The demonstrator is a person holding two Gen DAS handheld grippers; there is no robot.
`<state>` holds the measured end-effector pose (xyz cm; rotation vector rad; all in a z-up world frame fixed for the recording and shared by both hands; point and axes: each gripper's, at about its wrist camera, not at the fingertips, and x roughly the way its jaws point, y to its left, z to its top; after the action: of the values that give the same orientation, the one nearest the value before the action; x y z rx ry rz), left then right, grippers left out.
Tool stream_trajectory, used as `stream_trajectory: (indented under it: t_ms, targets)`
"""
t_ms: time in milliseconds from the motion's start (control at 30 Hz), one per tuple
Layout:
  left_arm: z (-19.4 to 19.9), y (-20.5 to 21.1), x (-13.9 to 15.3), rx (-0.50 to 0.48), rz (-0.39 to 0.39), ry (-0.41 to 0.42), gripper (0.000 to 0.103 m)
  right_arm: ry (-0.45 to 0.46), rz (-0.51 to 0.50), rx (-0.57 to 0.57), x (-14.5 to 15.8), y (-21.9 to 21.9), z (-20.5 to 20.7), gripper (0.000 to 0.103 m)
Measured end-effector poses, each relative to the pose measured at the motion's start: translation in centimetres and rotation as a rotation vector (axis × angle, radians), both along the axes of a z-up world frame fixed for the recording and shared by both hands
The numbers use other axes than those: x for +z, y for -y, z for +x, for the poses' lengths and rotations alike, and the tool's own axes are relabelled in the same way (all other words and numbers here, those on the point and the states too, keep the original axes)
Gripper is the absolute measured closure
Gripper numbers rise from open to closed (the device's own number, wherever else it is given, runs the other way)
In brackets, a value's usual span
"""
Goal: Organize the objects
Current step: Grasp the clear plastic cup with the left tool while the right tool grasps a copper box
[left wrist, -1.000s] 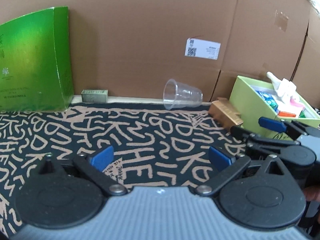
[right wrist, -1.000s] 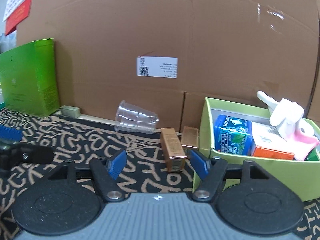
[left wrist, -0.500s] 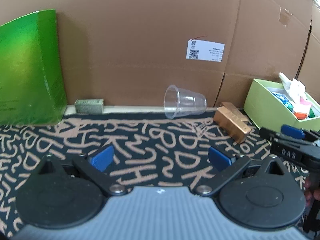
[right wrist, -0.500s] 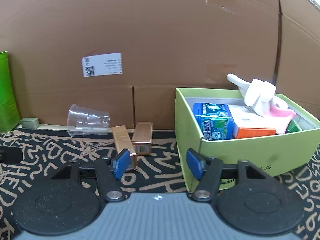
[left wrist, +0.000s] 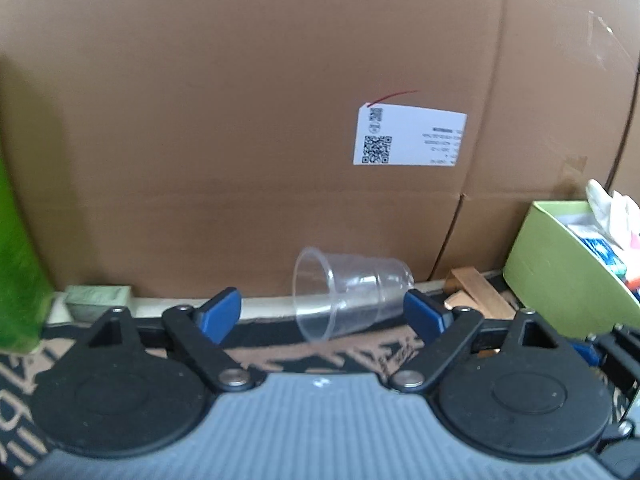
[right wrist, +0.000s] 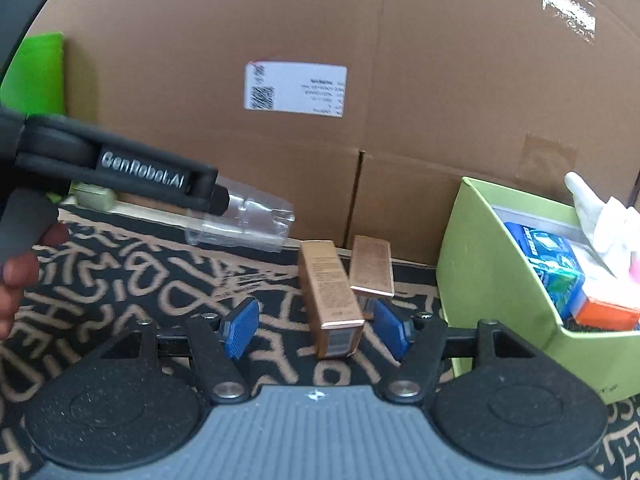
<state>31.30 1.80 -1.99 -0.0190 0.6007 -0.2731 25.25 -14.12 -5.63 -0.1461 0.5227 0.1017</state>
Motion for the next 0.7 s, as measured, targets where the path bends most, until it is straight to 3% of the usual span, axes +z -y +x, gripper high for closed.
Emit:
stream_trajectory:
  t_ms: [33, 67, 100, 133, 167, 200, 267, 367, 700]
  targets:
    - [0.5, 0.2, -0.1, -0.014, -0.006, -0.005, 0.021, -0.012, 0.009, -0.003, -0.2, 0.2, 0.3, 0.039]
    - [1.0, 0.5, -0.3, -0.029, -0.007, -0.01, 0.026, -0.03, 0.021, -0.004, -0.4, 0.3, 0.7, 0.051]
    - [1.5, 0.9, -0.5, -0.038, -0.002, -0.019, 0.039, -0.044, 0.03, -0.005, -0.6, 0.5, 0.8, 0.066]
    - [1.8, 1.1, -0.7, -0.045, 0.001, -0.032, 0.056, -0.052, 0.038, -0.005, -0.7, 0.7, 0.8, 0.071]
    - [2.0, 1.3, -0.8, -0.057, -0.005, -0.047, 0.064, -0.052, 0.052, 0.001, -0.6, 0.9, 0.6, 0.075]
    - [2.1, 1.3, -1.0, -0.076, -0.019, -0.061, 0.074, -0.049, 0.06, 0.003, -0.5, 1.0, 0.2, 0.075]
    - [1.6, 1.5, -1.0, -0.092, -0.024, -0.064, 0.078, -0.038, 0.067, 0.006, -0.2, 1.2, -0.8, 0.076]
    - [-0.2, 1.7, -0.5, -0.111, -0.023, -0.061, 0.098, -0.037, 0.09, 0.024, 0.3, 1.8, -2.8, 0.076]
    - [-12.5, 0.0, 0.2, -0.186, -0.034, -0.115, 0.098, -0.082, 0.162, 0.093, 0.5, 4.7, -15.1, 0.076]
